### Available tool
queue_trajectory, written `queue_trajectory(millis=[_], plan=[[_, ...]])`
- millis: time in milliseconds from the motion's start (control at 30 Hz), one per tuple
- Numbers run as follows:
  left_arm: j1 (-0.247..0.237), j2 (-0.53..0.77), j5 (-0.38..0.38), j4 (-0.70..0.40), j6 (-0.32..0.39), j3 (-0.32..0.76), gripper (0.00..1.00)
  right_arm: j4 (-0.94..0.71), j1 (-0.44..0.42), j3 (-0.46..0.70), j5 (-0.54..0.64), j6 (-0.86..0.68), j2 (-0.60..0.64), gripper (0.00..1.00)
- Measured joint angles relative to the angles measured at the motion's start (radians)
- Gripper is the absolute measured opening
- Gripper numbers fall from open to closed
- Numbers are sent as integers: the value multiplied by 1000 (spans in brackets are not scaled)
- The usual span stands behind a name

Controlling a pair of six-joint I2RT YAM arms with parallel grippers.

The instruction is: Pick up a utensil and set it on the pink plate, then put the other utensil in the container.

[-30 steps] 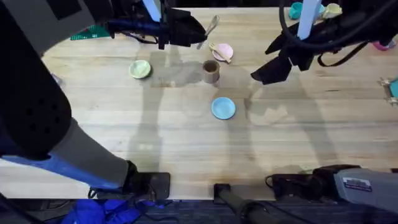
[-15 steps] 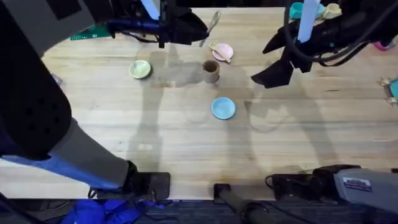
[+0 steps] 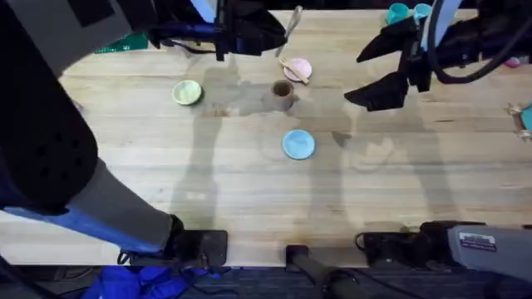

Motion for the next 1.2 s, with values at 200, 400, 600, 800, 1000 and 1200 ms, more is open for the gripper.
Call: queue_trajectory(millis=[200,400,600,800,1000,1200], plan=[[-10,0,26,9,0,0,42,-3,0,0,-59,-36,60,996],[-10,0,29,9,0,0,42,-3,0,0,-122,-75,76,996],[-10,0,29,9,0,0,42,-3,0,0,-145,-97,93,996],[-10,6,58,10,51,0,42,-4,0,0,-147,-105,95,996],[-10,80,101,7,96,1,42,-4,0,0,-142,-106,95,996],[-10,112,104,16,107,1,42,-4,0,0,-134,-109,95,996]])
